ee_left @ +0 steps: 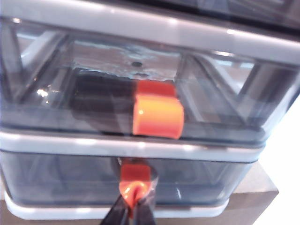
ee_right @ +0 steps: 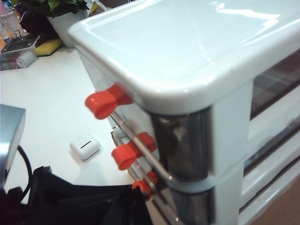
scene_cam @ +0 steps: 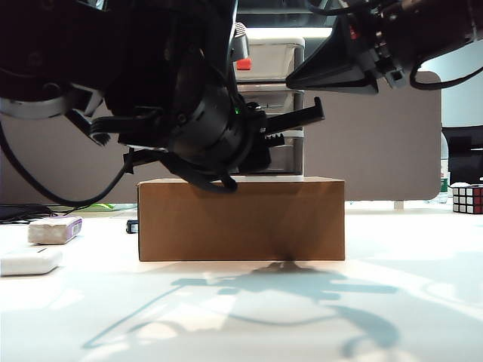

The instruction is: Open the third layer of the drawer on the table, pick up the earphone case on the table and put it in, and finally close the drawer.

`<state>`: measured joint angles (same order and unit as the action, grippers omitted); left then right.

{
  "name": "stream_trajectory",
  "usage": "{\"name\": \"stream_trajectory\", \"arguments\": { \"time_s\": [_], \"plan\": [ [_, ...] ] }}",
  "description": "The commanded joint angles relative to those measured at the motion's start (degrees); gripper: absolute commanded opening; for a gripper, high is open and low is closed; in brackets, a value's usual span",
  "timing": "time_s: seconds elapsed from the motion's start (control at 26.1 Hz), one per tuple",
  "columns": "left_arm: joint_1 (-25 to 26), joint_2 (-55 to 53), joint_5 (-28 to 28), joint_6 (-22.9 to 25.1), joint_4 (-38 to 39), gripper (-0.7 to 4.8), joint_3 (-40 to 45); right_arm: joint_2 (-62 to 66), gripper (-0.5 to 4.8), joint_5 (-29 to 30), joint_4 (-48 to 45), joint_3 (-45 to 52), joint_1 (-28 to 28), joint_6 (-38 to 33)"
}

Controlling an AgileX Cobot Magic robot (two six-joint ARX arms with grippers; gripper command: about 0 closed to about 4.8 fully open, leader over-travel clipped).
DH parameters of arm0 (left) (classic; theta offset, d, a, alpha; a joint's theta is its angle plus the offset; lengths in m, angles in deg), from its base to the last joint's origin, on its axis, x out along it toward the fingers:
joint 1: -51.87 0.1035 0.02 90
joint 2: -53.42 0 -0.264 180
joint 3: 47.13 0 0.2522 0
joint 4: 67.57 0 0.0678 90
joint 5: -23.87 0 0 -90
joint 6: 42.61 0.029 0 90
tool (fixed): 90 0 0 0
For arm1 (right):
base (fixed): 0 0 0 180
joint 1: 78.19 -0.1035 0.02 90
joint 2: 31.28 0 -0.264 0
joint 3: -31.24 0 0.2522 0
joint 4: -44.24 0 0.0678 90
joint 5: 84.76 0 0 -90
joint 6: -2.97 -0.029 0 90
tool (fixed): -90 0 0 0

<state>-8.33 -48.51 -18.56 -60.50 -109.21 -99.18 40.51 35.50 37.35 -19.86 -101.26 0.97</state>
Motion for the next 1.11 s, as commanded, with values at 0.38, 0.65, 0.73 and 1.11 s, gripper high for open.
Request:
{"name": "stream_trajectory", "arguments": {
  "time_s": [0.38, 0.65, 0.73, 1.11],
  "plan": [
    [-2.23, 0.11, 2.89, -0.13, -0.26, -0.06, -0.02, 3.76, -0.02, -0.94, -3.89, -2.21, -0.07, -1.03],
    [-5.75, 0.11, 4.70, -0.15, -0.02, -0.06, 1.07, 3.76, -0.02, -1.01, -3.89, -2.21, -0.07, -1.03],
    [-7.19, 0.13, 6.51, -0.15, 0.00, -0.06, 1.46, 3.76, -0.02, -1.01, -3.89, -2.21, -0.07, -1.03],
    [-14.97, 0.22, 14.82, -2.25, -0.42, -0.06, 3.85, 3.76, -0.02, -0.98, -3.89, -2.21, -0.07, -1.03]
  ]
}}
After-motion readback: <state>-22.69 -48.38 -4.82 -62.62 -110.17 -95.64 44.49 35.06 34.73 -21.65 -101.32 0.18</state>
